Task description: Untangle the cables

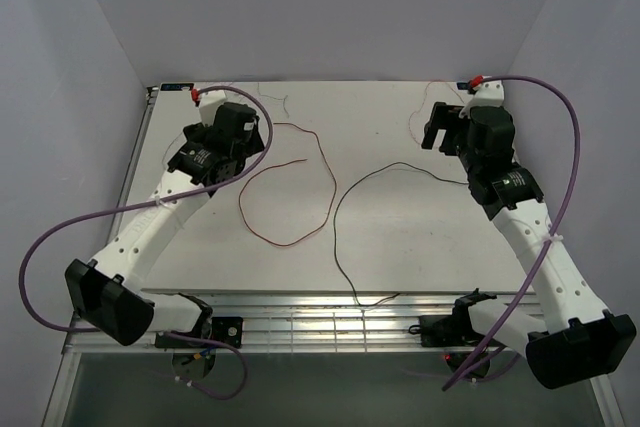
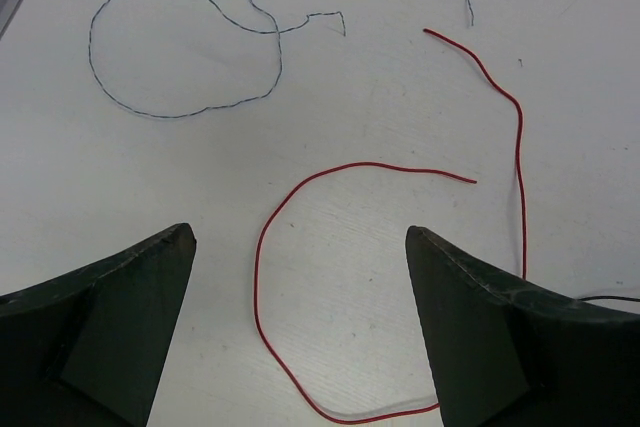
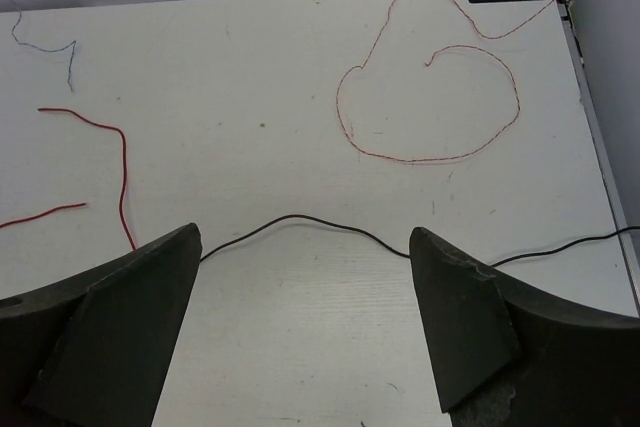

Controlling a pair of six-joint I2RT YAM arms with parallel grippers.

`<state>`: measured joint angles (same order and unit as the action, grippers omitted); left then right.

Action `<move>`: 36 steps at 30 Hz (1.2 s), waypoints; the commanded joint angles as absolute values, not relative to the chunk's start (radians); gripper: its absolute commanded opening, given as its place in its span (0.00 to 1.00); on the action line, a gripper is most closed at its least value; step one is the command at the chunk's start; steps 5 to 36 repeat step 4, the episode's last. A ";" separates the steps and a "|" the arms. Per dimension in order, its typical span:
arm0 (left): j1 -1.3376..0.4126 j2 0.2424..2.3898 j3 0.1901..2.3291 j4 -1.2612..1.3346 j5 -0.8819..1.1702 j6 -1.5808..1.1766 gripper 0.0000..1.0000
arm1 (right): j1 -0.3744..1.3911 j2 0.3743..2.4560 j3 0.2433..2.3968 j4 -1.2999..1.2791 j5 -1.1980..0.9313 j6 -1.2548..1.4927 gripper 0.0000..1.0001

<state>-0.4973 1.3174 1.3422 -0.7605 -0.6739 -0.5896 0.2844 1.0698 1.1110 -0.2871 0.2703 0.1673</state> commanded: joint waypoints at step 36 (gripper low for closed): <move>-0.500 1.226 1.331 -0.762 -0.680 -0.641 0.98 | 0.285 1.037 1.100 -0.232 0.264 0.143 0.90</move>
